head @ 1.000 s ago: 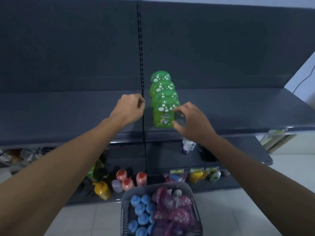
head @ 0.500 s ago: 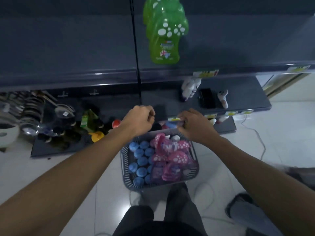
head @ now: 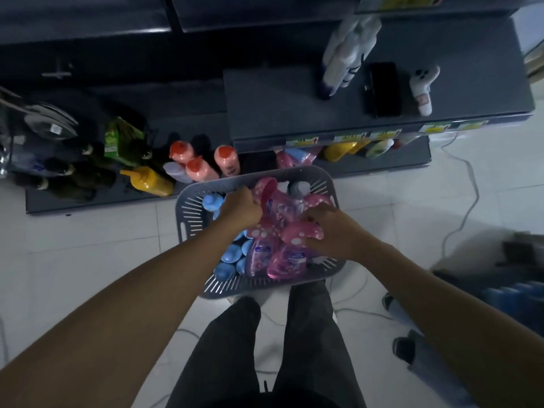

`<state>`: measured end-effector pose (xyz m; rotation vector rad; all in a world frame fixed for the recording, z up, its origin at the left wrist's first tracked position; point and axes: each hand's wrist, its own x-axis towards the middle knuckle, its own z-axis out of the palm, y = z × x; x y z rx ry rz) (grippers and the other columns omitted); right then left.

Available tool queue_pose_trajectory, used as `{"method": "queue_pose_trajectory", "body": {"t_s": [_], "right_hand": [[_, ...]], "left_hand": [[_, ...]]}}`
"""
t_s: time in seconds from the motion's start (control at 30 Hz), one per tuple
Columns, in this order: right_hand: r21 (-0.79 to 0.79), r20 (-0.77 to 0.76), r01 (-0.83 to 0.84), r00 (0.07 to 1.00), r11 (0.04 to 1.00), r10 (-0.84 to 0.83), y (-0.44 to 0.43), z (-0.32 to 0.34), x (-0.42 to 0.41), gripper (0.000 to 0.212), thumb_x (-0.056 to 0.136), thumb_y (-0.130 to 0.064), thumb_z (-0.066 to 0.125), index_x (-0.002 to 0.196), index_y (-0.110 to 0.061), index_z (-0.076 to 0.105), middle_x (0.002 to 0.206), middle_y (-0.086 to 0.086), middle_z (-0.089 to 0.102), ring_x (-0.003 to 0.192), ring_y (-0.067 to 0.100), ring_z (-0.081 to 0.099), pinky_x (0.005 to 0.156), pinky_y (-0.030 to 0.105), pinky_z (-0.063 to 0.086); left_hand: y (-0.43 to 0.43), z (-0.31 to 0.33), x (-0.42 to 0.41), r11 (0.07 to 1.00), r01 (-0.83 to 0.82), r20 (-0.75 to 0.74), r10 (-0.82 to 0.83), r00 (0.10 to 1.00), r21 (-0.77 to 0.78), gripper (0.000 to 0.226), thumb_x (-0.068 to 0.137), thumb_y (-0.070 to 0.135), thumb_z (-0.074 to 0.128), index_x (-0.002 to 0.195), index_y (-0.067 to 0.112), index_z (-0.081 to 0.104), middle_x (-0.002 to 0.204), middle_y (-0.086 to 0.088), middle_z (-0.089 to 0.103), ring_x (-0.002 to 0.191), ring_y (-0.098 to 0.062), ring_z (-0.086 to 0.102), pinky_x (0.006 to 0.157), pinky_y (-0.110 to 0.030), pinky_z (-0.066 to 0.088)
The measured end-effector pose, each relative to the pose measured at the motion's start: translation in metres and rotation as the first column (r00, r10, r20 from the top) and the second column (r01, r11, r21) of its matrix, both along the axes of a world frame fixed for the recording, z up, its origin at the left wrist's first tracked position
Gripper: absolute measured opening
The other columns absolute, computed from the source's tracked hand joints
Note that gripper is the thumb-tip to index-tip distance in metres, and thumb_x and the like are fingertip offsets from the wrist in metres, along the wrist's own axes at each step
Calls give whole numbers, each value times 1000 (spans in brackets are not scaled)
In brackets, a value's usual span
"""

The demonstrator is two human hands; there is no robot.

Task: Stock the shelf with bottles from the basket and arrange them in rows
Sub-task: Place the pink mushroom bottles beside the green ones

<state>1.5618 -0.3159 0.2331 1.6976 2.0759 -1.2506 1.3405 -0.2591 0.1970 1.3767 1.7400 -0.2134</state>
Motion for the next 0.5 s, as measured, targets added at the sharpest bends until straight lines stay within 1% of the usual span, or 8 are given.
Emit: {"method": "queue_pose_trajectory", "body": {"t_s": [0.13, 0.2, 0.27, 0.33, 0.4, 0.43, 0.47, 0.5], "right_hand": [[-63, -89, 8, 996, 998, -13, 2, -16, 8, 57, 85, -39, 76, 135, -25, 51, 131, 1, 59, 115, 22, 58, 95, 32, 48], [-87, -140, 29, 989, 996, -41, 2, -20, 11, 58, 82, -38, 80, 131, -27, 52, 126, -2, 61, 107, 18, 60, 89, 27, 49], [-100, -159, 39, 986, 994, -55, 4, -22, 13, 58, 80, -35, 82, 129, -27, 53, 124, -3, 61, 106, 17, 60, 90, 29, 51], [-110, -166, 38, 985, 993, -56, 7, -23, 13, 56, 79, -33, 83, 127, -27, 55, 122, -3, 62, 105, 17, 61, 91, 32, 53], [-116, -173, 37, 983, 993, -56, 10, -23, 12, 55, 78, -31, 84, 125, -27, 55, 121, -4, 62, 105, 17, 61, 91, 33, 54], [-116, -174, 37, 983, 993, -57, 10, -23, 12, 55, 78, -30, 84, 124, -27, 56, 121, -5, 62, 105, 17, 61, 91, 33, 54], [-120, -174, 41, 983, 992, -62, 11, -23, 12, 55, 77, -30, 84, 124, -27, 56, 120, -5, 61, 105, 16, 61, 90, 32, 53], [-128, -171, 48, 983, 991, -70, 11, -23, 13, 55, 76, -30, 85, 123, -28, 56, 120, -6, 61, 105, 16, 61, 90, 31, 53]], "left_hand": [[18, -36, 5, 933, -319, 88, 336, 938, -165, 59, 96, 53, 44, 126, 4, 57, 123, -21, 64, 114, -37, 61, 101, -44, 47], [24, -46, 7, 883, -415, 167, 453, 876, -219, 73, 83, 64, 49, 130, 8, 55, 126, -20, 63, 116, -37, 61, 103, -49, 49], [27, -57, 6, 865, -439, 204, 488, 848, -244, 83, 71, 70, 52, 131, 13, 57, 127, -16, 63, 116, -35, 62, 102, -51, 51], [27, -64, 4, 885, -391, 240, 449, 861, -254, 68, 82, 66, 54, 130, 17, 59, 122, -10, 66, 109, -30, 64, 96, -44, 55], [28, -63, 3, 900, -355, 278, 419, 864, -254, 49, 95, 55, 54, 128, 19, 60, 110, -4, 67, 90, -21, 62, 76, -30, 53], [28, -63, 1, 904, -344, 283, 410, 867, -254, 45, 96, 52, 55, 127, 20, 60, 110, -2, 67, 88, -18, 60, 72, -28, 50], [29, -63, -1, 906, -335, 282, 402, 871, -258, 43, 96, 51, 56, 128, 22, 58, 113, -2, 66, 92, -17, 61, 76, -30, 50], [29, -64, -3, 907, -328, 284, 398, 872, -264, 45, 95, 50, 59, 130, 22, 56, 119, -1, 65, 101, -18, 61, 85, -33, 52]]}}
